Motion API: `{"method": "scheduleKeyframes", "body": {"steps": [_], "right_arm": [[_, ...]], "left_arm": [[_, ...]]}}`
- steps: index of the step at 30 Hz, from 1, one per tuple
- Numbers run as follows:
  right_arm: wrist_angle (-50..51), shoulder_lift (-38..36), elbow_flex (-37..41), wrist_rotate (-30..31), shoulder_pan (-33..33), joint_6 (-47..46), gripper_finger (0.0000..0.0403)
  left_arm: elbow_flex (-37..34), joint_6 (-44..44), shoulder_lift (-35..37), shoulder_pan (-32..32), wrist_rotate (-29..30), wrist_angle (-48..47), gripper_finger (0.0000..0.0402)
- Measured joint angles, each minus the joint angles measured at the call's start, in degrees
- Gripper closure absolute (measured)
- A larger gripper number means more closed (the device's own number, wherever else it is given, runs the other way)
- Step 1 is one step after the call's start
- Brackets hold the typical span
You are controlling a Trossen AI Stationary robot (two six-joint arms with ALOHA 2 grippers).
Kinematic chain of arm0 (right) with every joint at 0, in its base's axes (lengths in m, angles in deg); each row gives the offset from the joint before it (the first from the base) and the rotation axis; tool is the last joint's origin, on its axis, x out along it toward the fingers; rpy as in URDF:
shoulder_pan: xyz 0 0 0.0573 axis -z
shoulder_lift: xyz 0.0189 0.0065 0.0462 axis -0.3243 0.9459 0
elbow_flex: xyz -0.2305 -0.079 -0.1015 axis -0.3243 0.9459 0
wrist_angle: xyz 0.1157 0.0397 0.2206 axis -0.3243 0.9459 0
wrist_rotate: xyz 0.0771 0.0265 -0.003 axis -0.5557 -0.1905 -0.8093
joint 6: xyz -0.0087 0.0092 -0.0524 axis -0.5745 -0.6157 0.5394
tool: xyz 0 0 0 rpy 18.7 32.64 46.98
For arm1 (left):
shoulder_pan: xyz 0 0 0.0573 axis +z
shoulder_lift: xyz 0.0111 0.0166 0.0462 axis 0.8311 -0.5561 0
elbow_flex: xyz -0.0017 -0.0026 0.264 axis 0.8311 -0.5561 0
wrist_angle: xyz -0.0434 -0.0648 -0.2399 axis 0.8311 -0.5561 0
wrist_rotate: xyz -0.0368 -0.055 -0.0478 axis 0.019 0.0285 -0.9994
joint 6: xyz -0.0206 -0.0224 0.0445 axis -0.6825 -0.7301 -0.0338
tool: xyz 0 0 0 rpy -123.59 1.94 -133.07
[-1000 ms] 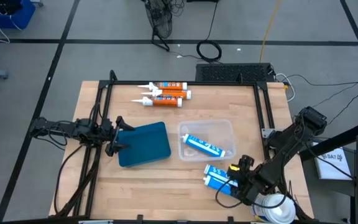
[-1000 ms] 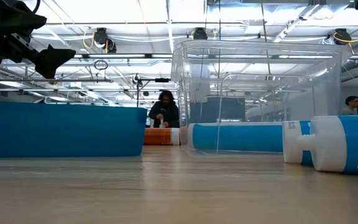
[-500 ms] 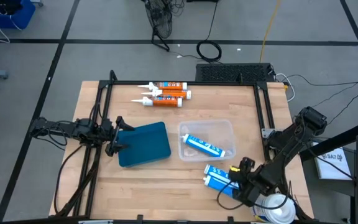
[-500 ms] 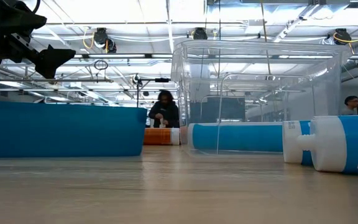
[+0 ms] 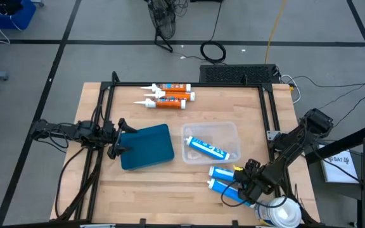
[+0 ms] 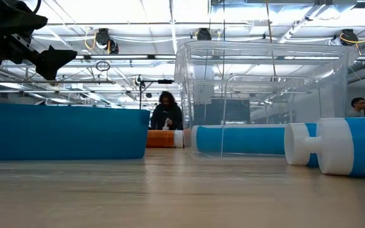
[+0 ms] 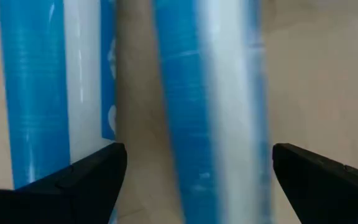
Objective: Pick & place silicon tubes, Sealant and Lysol wipes
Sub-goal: Put the top blue sealant bottle into the transparent bin
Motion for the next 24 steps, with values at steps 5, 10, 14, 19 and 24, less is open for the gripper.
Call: {"method": "scheduleKeyframes", "body": {"steps": [5, 10, 14, 19, 24], "right_arm": [[-7.28, 0.0, 4.74, 2.85, 0.05, 7.22, 0.0026], [-14.48, -0.33, 9.02, 3.54, 0.05, 11.0, 0.0026], [-15.5, -0.33, 9.79, 3.58, 0.05, 11.6, 0.0026], [-17.47, -0.22, 9.89, 6.98, 0.03, 13.12, 0.0026], [-21.33, 0.01, 10.05, 10.47, 0.05, 16.02, 0.0026]], "left_arm": [[0.0, 0.01, 0.0, 0.01, 0.0, 0.0, 0.0007], [-0.02, -0.01, 0.0, 0.0, 0.0, -0.01, 0.0007], [0.0, 0.01, 0.0, 0.01, 0.0, 0.0, 0.0007], [0.0, -0.01, 0.0, -0.01, -0.01, 0.01, 0.0007], [-0.01, 0.0, 0.0, 0.01, 0.0, 0.0, 0.0007]]}}
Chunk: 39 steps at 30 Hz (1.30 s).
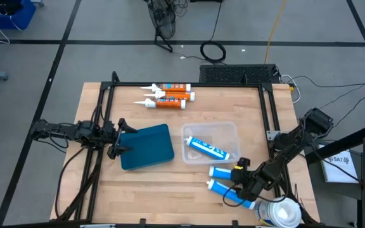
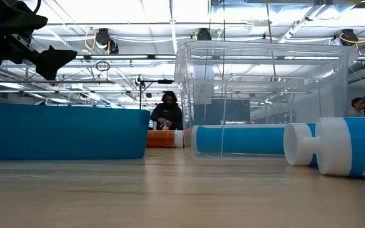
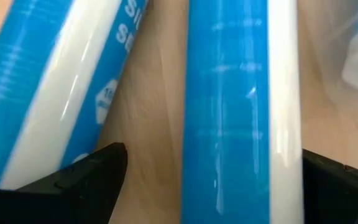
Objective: Pick & place silicon tubes, Sealant and Lysol wipes
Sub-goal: Put the top blue sealant bottle into the transparent bin
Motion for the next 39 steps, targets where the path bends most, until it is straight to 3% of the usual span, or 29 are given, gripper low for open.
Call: {"method": "scheduleKeyframes", "body": {"steps": [39], "right_arm": [[-1.45, -0.07, -0.03, 1.43, 0.0, -1.91, 0.0026]], "left_arm": [[-0.01, 0.01, 0.0, 0.0, -0.02, 0.01, 0.0007]]}}
